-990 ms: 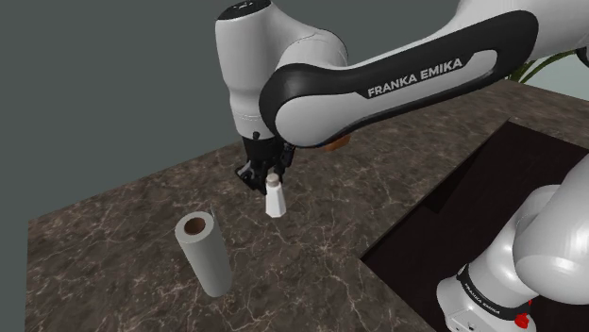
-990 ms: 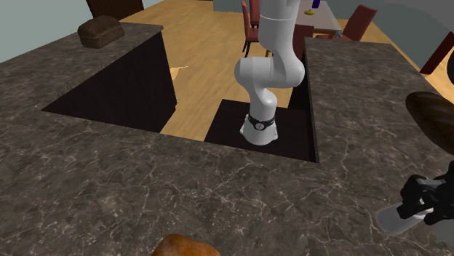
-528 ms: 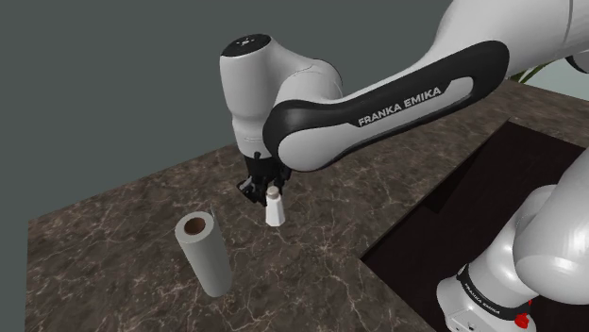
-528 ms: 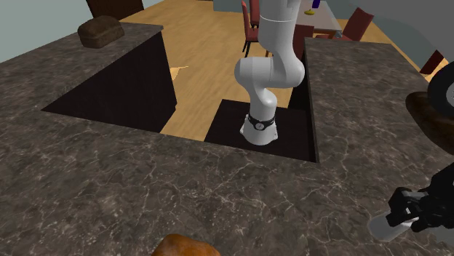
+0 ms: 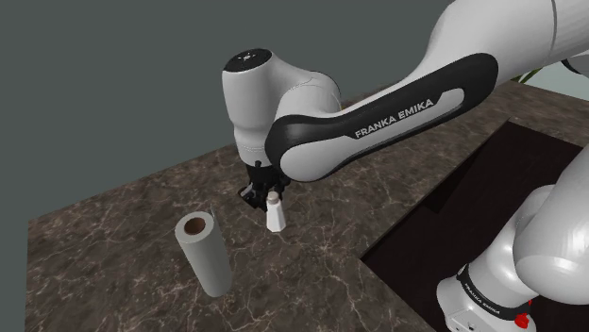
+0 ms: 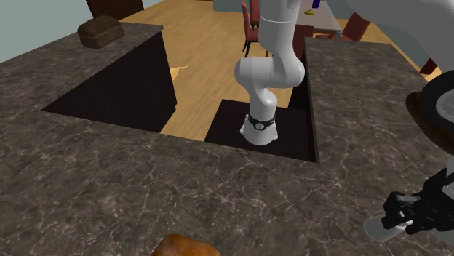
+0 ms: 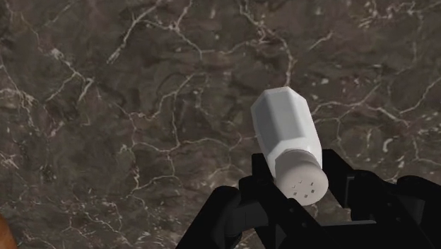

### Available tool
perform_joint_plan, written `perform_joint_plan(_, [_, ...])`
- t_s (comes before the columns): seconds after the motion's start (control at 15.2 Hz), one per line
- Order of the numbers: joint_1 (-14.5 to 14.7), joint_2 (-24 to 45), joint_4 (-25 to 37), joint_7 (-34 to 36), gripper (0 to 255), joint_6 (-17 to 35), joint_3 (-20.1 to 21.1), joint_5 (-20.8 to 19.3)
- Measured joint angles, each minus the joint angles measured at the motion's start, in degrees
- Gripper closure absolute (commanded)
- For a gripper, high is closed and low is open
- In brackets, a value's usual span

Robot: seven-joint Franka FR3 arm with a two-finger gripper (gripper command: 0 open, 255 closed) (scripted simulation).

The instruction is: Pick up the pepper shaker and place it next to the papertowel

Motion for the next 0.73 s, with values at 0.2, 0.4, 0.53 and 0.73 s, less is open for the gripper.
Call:
perform_joint_plan(0.2, [0.00, 0.00, -0.01, 0.01, 0, 0.01, 0.00, 0.00])
perform_joint_plan(0.4, [0.00, 0.00, 0.00, 0.01, 0, 0.02, 0.00, 0.00])
perform_joint_plan(0.53, [0.00, 0.00, 0.00, 0.01, 0, 0.02, 0.00, 0.00])
perform_joint_plan(0.73, [0.10, -1.58, 2.22, -0.68, 0, -3.44, 0.24, 1.18])
